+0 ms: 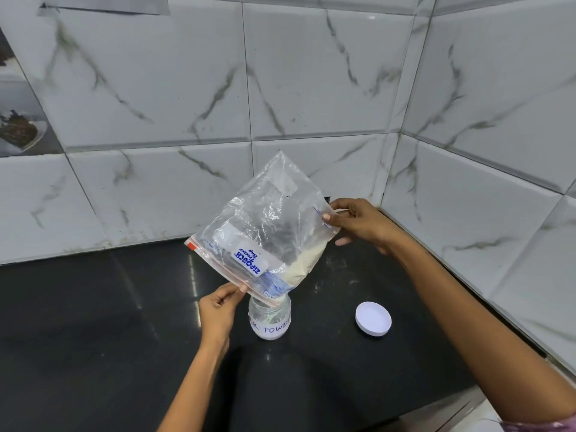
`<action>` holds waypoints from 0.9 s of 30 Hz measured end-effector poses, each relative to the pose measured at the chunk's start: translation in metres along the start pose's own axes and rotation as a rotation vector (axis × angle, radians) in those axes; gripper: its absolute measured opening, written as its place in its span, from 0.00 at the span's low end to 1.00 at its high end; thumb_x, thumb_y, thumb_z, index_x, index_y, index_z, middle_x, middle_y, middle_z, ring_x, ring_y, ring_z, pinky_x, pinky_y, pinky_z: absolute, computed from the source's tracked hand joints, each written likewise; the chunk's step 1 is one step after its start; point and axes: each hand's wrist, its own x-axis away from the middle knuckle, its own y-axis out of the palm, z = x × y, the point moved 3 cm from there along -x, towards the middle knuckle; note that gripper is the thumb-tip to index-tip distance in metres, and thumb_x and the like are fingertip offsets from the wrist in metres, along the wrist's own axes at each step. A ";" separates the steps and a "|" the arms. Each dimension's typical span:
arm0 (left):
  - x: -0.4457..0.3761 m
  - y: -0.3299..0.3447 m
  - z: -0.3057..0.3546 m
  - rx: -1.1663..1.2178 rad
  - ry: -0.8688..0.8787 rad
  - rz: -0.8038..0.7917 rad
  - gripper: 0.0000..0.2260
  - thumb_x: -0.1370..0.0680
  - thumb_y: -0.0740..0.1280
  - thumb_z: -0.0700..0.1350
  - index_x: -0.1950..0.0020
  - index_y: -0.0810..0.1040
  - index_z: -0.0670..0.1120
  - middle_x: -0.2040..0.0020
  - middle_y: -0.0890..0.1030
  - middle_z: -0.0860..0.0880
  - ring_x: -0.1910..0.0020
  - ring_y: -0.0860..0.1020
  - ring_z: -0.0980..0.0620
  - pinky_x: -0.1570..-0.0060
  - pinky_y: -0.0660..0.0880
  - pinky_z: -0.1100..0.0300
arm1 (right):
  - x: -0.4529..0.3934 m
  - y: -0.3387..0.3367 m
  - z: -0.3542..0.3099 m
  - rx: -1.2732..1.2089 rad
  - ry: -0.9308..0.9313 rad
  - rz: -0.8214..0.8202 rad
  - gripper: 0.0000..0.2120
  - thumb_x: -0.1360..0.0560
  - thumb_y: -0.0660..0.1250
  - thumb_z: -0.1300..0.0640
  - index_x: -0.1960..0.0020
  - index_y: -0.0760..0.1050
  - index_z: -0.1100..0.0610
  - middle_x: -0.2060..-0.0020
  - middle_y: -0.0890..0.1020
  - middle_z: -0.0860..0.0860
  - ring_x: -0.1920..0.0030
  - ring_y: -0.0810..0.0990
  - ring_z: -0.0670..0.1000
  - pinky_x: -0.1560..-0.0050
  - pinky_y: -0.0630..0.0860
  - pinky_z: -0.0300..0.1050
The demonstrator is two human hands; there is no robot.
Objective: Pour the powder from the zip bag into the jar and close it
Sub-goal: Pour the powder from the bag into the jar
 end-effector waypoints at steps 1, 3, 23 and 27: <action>0.000 0.000 0.001 -0.005 0.000 0.000 0.04 0.28 0.73 0.37 0.54 0.85 0.43 0.53 0.86 0.45 0.53 0.84 0.55 0.51 0.76 0.68 | -0.001 0.001 -0.001 0.038 0.007 -0.008 0.10 0.24 0.68 0.51 0.47 0.79 0.55 0.53 0.83 0.55 0.53 0.83 0.51 0.60 0.82 0.43; 0.001 0.000 0.002 -0.011 0.002 0.004 0.04 0.28 0.73 0.37 0.55 0.85 0.44 0.53 0.86 0.45 0.53 0.84 0.56 0.51 0.76 0.68 | -0.002 0.002 -0.006 0.068 -0.027 0.005 0.10 0.23 0.67 0.52 0.47 0.79 0.56 0.55 0.82 0.55 0.56 0.82 0.49 0.59 0.81 0.45; 0.012 -0.003 -0.006 -0.100 -0.082 0.075 0.01 0.29 0.74 0.41 0.60 0.84 0.46 0.47 0.80 0.45 0.51 0.79 0.56 0.53 0.72 0.67 | -0.001 0.011 -0.049 0.181 -0.306 0.207 0.06 0.22 0.64 0.60 0.53 0.80 0.59 0.61 0.83 0.55 0.58 0.82 0.55 0.52 0.82 0.53; 0.014 -0.003 -0.010 -0.070 -0.108 0.059 0.01 0.28 0.74 0.41 0.59 0.84 0.46 0.47 0.81 0.46 0.49 0.79 0.56 0.52 0.71 0.67 | -0.001 0.017 -0.052 0.256 -0.320 0.147 0.07 0.22 0.64 0.60 0.52 0.80 0.61 0.58 0.84 0.57 0.56 0.82 0.58 0.53 0.82 0.54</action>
